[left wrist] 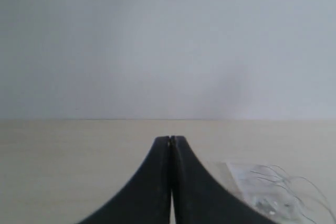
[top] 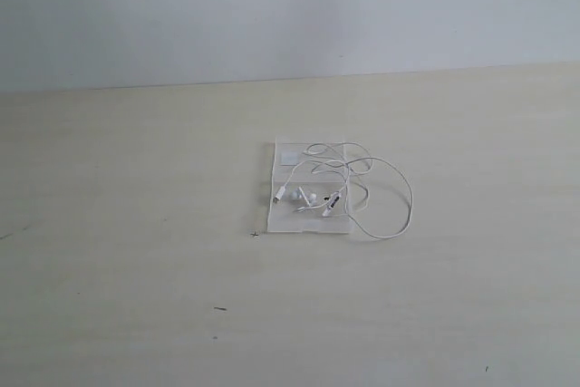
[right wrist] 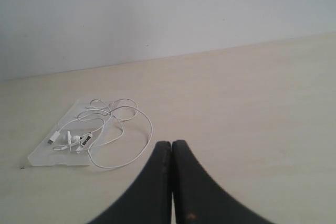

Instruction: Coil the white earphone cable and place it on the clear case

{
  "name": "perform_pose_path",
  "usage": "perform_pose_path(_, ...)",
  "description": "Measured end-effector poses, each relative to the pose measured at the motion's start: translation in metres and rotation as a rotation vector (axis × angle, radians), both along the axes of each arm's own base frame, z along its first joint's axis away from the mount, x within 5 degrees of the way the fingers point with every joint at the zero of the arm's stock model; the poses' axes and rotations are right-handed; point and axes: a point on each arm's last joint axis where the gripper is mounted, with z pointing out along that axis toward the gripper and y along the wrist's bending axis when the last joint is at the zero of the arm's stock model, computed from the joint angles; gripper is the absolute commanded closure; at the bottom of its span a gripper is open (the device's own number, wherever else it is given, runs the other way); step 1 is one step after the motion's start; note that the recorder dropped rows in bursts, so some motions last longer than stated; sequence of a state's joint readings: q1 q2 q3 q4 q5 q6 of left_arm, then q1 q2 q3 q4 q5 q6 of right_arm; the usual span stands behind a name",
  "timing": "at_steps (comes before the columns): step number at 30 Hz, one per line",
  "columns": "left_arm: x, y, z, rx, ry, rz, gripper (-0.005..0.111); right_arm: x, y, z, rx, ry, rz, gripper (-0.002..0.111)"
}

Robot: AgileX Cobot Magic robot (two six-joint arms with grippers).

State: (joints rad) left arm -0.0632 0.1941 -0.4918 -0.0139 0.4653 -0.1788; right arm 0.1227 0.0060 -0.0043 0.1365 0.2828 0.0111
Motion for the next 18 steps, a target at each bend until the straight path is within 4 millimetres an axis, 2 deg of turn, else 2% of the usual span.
perform_pose_path(4, 0.007, 0.008, -0.032, -0.01, 0.013, 0.162, 0.107, 0.0, 0.0, 0.0, 0.0, 0.0, 0.0, 0.108)
perform_pose_path(9, 0.013, 0.014, -0.094, -0.019, 0.034, 0.262, 0.107, 0.0, 0.0, 0.0, 0.0, 0.0, 0.0, 0.108)
perform_pose_path(11, 0.014, 0.015, -0.113, -0.019, 0.033, 0.271, 0.107, 0.0, 0.0, 0.0, 0.0, 0.0, 0.0, 0.108)
perform_pose_path(14, 0.012, 0.015, -0.127, -0.021, 0.058, 0.271, 0.107, 0.0, 0.0, 0.0, 0.0, 0.0, 0.0, 0.108)
perform_pose_path(18, 0.01, 0.014, -0.134, -0.001, 0.122, 0.266, 0.107, 0.0, 0.0, 0.0, 0.0, 0.0, 0.0, 0.108)
